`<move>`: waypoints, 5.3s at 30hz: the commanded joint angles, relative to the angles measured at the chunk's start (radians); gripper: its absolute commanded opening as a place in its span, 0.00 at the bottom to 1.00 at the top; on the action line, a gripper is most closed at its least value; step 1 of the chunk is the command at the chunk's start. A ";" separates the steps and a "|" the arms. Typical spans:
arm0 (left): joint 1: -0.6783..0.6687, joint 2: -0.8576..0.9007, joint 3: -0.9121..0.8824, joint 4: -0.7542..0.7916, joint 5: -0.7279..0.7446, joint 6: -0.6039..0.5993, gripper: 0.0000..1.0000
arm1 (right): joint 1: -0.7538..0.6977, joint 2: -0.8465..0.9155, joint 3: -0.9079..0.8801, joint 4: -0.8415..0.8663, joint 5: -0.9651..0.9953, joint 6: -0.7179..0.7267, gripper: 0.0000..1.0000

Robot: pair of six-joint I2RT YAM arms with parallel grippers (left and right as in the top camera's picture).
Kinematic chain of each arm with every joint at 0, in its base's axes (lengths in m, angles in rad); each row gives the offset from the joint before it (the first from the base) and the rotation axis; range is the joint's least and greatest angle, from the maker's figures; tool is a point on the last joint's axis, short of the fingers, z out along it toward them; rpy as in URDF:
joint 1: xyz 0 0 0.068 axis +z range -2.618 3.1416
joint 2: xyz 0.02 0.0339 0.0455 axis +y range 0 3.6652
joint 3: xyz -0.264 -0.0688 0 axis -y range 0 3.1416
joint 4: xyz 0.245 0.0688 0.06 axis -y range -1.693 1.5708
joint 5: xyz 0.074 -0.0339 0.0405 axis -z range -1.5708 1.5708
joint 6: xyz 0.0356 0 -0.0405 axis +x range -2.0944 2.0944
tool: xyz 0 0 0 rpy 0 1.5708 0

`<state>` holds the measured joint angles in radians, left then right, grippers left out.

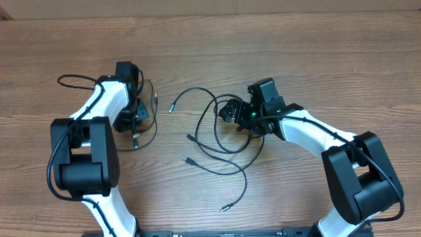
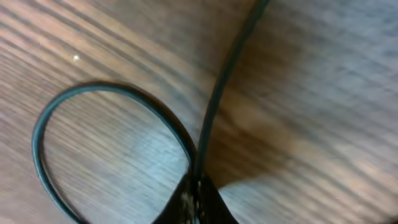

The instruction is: Untangle cables

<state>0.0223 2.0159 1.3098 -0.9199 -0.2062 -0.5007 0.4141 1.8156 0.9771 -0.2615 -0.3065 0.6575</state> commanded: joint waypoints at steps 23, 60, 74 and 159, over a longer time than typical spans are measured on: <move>0.019 -0.047 0.341 -0.346 0.290 0.140 0.64 | -0.003 0.025 -0.021 -0.020 0.043 0.001 1.00; -0.008 -0.074 -0.104 0.054 0.027 -0.068 0.79 | -0.003 0.025 -0.021 -0.025 0.043 0.001 1.00; -0.005 -0.074 -0.105 0.073 -0.017 -0.068 0.86 | -0.003 0.025 -0.021 -0.027 0.043 0.001 1.00; 0.113 -0.058 -0.182 0.209 0.044 -0.521 1.00 | -0.003 0.025 -0.021 0.002 0.035 0.001 1.00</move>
<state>0.1390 1.8904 1.1477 -0.7124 -0.1371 -0.9707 0.4137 1.8156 0.9771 -0.2531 -0.3069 0.6582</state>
